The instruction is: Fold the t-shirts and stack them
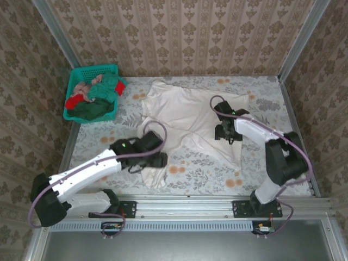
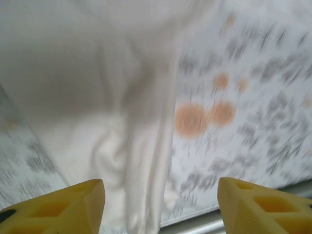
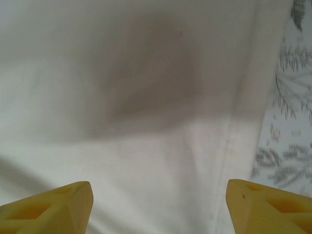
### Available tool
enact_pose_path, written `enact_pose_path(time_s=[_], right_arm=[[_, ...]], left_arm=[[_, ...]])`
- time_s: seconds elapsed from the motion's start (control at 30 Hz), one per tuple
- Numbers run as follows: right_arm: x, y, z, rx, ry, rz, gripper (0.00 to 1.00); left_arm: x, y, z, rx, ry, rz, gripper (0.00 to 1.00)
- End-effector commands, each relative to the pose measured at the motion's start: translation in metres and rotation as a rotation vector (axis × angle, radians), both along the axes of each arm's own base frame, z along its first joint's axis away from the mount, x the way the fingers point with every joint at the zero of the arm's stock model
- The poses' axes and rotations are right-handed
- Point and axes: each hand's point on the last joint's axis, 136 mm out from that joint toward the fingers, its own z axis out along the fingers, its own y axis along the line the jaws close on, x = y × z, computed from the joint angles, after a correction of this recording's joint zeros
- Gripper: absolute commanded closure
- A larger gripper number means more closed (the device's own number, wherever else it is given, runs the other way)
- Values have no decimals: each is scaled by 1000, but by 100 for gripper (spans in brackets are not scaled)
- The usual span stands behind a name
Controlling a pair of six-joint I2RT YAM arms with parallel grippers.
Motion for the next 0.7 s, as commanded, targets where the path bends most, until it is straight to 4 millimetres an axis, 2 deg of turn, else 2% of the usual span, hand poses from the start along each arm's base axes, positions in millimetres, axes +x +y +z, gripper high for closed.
enact_pose_path(time_s=[0.0,0.1,0.17,0.27,0.33,0.37,0.43,0.53,0.67], right_arm=[[20,-24,-6,-84,56,-47,30],[34,-23,-17,-85,91,-58,31],[40,-20,-28,-39,126,-68,33],[46,-25,-37,-63,170,-73,33],[49,-27,-40,-48,184,-81,34],[51,-30,-41,-37,188,-85,34],[54,-35,-43,-27,203,-96,36],[56,-49,-44,-35,226,-112,36],[59,-69,-45,-28,239,-140,36]], left_arm=[[66,11,30,14,-139,-35,37],[145,17,39,45,-212,6,39],[196,15,25,82,-216,21,43],[253,2,-14,35,-121,-5,51],[280,-4,-45,40,-81,-28,51],[290,-1,-65,72,-42,-16,51],[294,2,-94,104,29,-28,55],[278,24,-126,178,103,-1,56],[238,64,-135,207,159,79,55]])
